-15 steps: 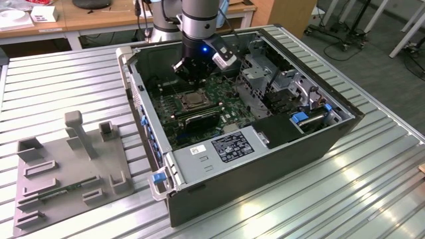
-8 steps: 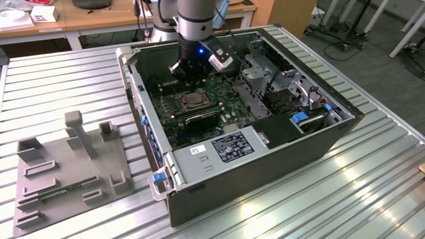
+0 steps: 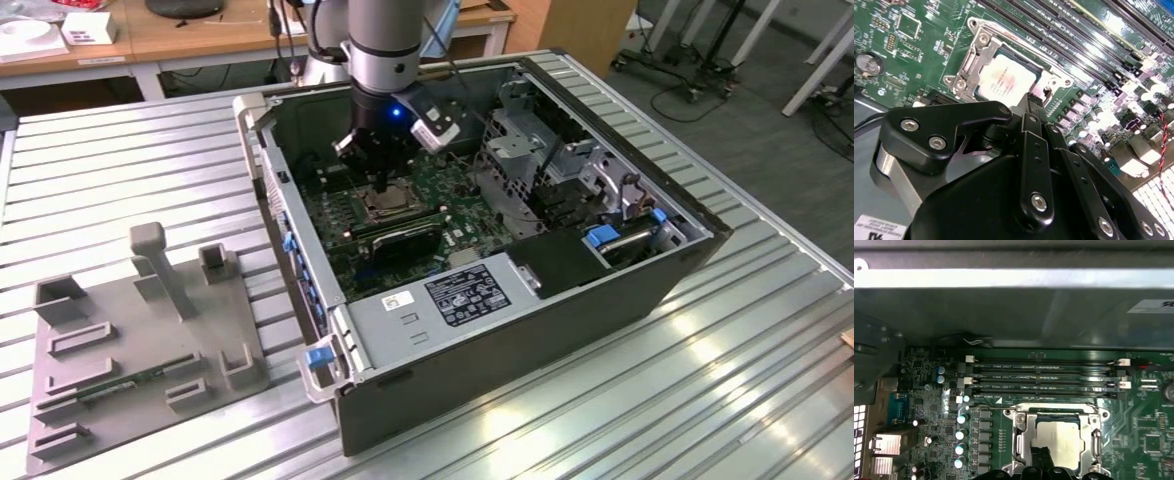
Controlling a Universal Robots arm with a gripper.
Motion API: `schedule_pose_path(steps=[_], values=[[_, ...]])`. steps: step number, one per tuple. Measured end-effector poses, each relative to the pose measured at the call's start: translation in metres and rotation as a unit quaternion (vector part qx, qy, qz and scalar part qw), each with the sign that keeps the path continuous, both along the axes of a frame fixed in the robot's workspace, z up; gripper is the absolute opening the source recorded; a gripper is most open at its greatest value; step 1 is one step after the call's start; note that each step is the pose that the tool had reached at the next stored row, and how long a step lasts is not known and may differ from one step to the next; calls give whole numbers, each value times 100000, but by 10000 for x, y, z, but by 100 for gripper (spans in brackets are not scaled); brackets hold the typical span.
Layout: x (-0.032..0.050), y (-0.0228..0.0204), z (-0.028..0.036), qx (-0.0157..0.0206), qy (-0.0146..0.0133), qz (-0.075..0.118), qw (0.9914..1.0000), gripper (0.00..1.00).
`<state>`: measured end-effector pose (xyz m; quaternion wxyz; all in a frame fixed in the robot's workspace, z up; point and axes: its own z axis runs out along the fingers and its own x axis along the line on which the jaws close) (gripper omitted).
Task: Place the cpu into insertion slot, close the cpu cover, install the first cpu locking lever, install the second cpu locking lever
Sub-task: 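Close the cpu cover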
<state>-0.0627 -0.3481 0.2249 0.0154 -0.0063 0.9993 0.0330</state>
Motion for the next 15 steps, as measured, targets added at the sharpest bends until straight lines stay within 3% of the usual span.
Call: schedule_pose_path(steps=[15], values=[[-33,0,-39,-6,-25,11,100000,10]])
